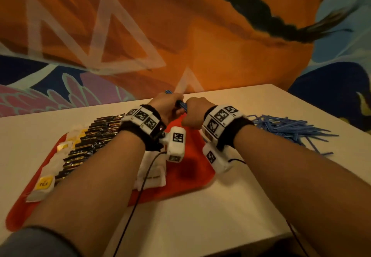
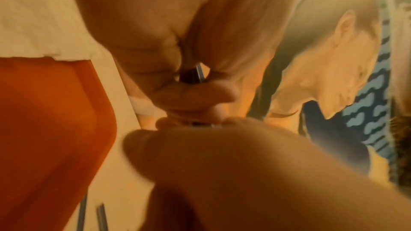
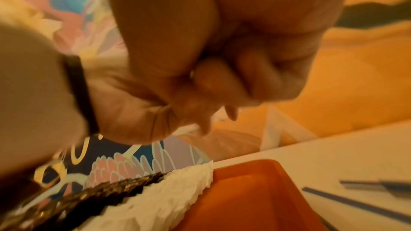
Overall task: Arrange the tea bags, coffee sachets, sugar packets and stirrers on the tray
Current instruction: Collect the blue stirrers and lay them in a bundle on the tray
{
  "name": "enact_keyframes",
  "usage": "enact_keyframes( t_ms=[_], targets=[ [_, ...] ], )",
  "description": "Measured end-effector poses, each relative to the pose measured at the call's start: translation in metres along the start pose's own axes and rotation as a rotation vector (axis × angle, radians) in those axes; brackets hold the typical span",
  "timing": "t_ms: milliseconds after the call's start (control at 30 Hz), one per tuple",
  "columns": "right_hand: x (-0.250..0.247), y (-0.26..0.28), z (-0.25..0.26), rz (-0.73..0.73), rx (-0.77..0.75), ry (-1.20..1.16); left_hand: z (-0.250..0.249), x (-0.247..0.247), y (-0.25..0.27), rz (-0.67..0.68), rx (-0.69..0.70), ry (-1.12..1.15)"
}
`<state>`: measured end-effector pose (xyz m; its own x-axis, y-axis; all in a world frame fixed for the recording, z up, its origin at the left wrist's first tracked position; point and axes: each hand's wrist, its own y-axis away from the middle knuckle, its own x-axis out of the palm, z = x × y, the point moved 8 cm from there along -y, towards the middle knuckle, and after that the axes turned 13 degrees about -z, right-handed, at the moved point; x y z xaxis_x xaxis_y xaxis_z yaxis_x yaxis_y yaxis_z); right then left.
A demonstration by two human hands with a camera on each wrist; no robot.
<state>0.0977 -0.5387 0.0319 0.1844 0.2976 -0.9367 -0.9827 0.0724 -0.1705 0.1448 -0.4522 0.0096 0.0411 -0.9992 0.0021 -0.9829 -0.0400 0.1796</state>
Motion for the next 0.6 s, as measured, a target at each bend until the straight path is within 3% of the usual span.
enact_keyframes(
  t_ms=[133, 267, 433, 600],
  targets=[
    [0.009, 0.004, -0.026, 0.182, 0.022, -0.184, 0.015, 0.005, -0.037, 0.000, -0.052, -0.392],
    [0.021, 0.000, -0.055, 0.242, 0.047, -0.152, 0.039, 0.012, -0.061, 0.098, -0.106, -0.802],
    [0.035, -0.011, -0.069, 0.228, 0.057, -0.131, 0.053, 0.031, -0.062, 0.256, -0.075, -0.989],
    [0.044, -0.020, -0.073, 0.234, 0.042, -0.109, 0.050, 0.032, -0.064, 0.183, -0.109, -1.030]
  ],
)
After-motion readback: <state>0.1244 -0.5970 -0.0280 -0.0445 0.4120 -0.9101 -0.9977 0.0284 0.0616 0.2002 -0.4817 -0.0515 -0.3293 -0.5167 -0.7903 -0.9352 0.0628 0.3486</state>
